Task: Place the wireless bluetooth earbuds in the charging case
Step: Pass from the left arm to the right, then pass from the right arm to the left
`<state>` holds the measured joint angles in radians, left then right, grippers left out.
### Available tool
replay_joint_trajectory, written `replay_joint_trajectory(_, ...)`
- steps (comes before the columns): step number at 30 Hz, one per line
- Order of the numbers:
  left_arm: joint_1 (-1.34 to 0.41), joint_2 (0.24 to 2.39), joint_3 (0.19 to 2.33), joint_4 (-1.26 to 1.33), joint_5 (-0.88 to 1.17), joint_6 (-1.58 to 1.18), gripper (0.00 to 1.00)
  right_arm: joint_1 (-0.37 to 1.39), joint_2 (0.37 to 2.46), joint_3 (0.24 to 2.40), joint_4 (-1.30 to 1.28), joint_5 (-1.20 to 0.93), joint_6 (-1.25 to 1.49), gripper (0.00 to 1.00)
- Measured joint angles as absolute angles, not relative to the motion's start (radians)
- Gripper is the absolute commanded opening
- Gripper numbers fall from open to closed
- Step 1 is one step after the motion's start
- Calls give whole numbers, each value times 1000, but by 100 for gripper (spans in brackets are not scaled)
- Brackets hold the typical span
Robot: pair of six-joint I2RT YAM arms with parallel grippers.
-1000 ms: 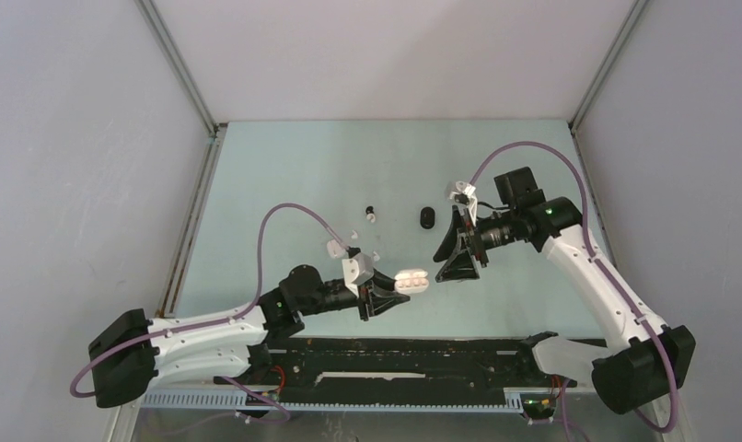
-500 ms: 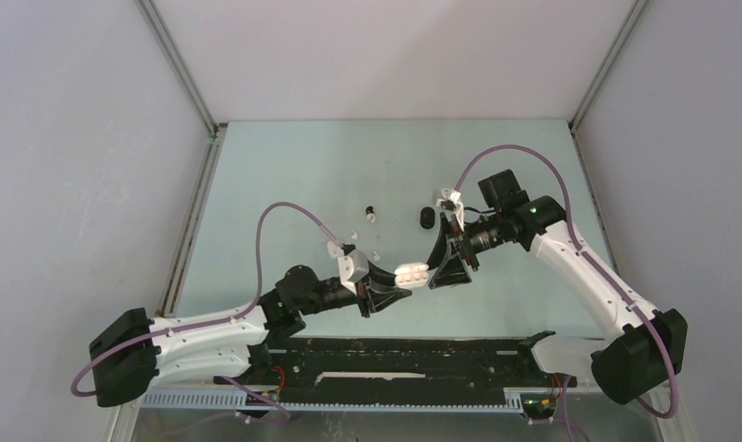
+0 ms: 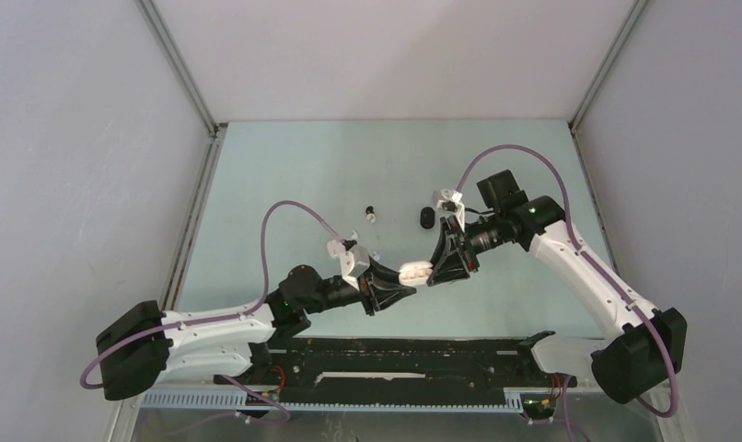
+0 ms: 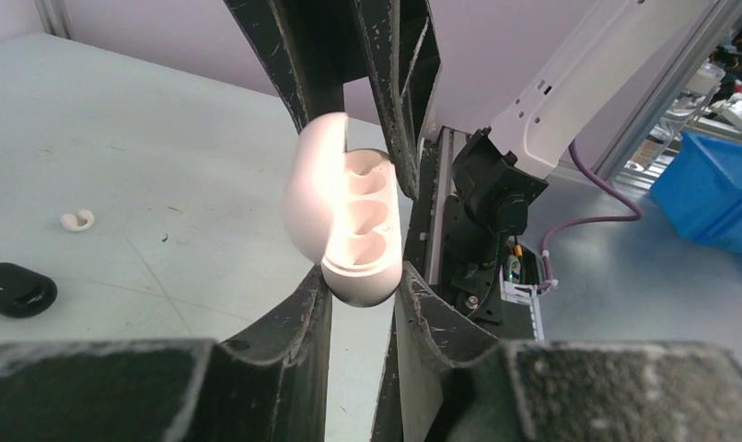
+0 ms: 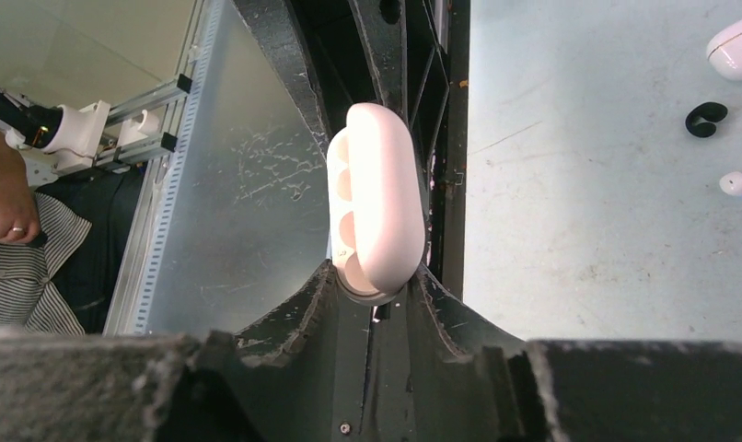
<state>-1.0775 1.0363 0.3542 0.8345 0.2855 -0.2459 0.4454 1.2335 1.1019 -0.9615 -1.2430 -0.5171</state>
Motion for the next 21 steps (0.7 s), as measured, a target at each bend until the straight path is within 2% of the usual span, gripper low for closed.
replay_joint_trajectory(5, -1078, 1036, 349, 850, 280, -262, 1, 444, 1234, 1102, -962, -1245, -528, 16)
replay_joint_trajectory(7, -1078, 1037, 347, 853, 279, -263, 6, 444, 1234, 1102, -962, -1245, -531, 9)
replay_joint_trajectory(10, -1078, 1042, 347, 857, 278, -271, 21, 443, 1234, 1102, -962, -1243, -532, 0)
replay_joint_trajectory(12, -1078, 1048, 347, 860, 279, -280, 33, 443, 1234, 1102, -962, -1239, -532, 0)
replay_joint_trajectory(15, -1078, 1061, 347, 867, 282, -291, 45, 443, 1234, 1102, -963, -1231, -531, 0)
replay_joint_trajectory(21, -1078, 1097, 347, 867, 294, -329, 49, 448, 1234, 1101, -962, -1229, -531, 0)
